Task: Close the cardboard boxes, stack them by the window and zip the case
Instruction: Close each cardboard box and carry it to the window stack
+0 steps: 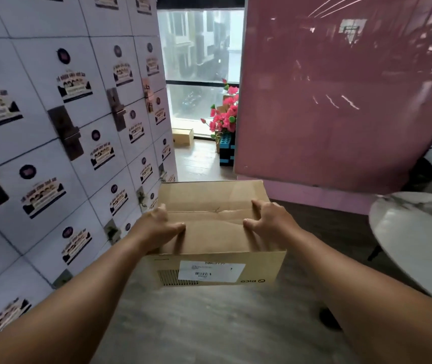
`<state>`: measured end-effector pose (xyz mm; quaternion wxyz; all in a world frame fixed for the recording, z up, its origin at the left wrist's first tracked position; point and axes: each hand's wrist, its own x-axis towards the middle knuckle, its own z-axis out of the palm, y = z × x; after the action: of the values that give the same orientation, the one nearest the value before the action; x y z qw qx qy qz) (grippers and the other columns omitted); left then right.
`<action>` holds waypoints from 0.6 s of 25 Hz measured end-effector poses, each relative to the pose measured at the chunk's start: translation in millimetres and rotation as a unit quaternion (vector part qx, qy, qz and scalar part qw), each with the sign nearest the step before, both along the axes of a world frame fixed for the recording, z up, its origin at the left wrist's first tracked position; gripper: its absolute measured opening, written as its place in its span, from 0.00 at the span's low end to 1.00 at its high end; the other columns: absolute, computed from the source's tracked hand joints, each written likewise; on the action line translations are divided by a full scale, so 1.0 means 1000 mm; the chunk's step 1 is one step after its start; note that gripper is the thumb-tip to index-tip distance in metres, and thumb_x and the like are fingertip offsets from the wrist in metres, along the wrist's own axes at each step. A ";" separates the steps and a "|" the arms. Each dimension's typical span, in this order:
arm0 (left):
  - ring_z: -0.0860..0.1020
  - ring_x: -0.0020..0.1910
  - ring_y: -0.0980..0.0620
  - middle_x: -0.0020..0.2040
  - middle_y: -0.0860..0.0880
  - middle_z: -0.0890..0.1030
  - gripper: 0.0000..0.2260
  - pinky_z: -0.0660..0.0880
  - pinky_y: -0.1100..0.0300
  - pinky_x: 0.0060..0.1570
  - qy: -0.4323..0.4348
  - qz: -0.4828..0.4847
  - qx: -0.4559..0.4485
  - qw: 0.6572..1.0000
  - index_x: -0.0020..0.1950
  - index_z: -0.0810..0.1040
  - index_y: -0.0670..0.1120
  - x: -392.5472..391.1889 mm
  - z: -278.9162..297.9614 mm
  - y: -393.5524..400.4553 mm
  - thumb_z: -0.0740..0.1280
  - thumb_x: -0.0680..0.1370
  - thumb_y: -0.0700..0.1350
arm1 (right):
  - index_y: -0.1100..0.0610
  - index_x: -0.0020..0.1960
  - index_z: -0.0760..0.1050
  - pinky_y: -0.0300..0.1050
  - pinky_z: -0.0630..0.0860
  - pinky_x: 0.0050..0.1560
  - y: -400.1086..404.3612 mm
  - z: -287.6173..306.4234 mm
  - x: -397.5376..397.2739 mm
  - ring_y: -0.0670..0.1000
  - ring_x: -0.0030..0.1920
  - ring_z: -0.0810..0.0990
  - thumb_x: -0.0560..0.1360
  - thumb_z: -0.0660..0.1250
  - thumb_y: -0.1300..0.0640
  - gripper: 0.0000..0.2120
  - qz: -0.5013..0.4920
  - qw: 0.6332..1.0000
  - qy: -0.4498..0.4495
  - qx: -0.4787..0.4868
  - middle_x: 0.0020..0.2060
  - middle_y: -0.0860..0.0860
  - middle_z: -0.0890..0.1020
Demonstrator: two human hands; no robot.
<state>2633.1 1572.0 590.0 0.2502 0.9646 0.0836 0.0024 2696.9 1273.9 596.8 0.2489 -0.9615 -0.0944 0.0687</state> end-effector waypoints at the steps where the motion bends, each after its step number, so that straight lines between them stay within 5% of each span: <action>1: 0.79 0.52 0.47 0.56 0.45 0.80 0.25 0.80 0.50 0.51 0.000 0.003 0.004 1.000 0.62 0.72 0.46 0.025 0.001 0.005 0.70 0.74 0.62 | 0.48 0.74 0.68 0.51 0.73 0.58 0.007 0.000 0.028 0.58 0.61 0.76 0.73 0.70 0.38 0.33 0.006 1.000 -0.001 -0.005 0.64 0.57 0.77; 11: 0.79 0.51 0.47 0.54 0.46 0.80 0.22 0.79 0.49 0.52 0.016 0.002 -0.015 1.000 0.58 0.73 0.47 0.321 -0.011 0.096 0.70 0.74 0.60 | 0.48 0.70 0.70 0.49 0.73 0.51 0.102 -0.017 0.321 0.54 0.52 0.74 0.74 0.70 0.38 0.29 -0.003 1.000 0.022 -0.017 0.59 0.55 0.76; 15: 0.79 0.49 0.50 0.53 0.48 0.80 0.21 0.79 0.52 0.48 0.021 -0.007 -0.014 1.000 0.58 0.74 0.48 0.430 -0.012 0.121 0.70 0.74 0.61 | 0.48 0.71 0.70 0.50 0.73 0.53 0.124 -0.022 0.427 0.57 0.56 0.76 0.73 0.70 0.38 0.30 -0.018 0.999 0.025 -0.014 0.61 0.56 0.76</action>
<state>3063.4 1692.8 578.1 0.2623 0.9613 0.0818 -0.0207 3123.9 1398.1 574.8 0.2389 -0.9644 -0.0694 0.0894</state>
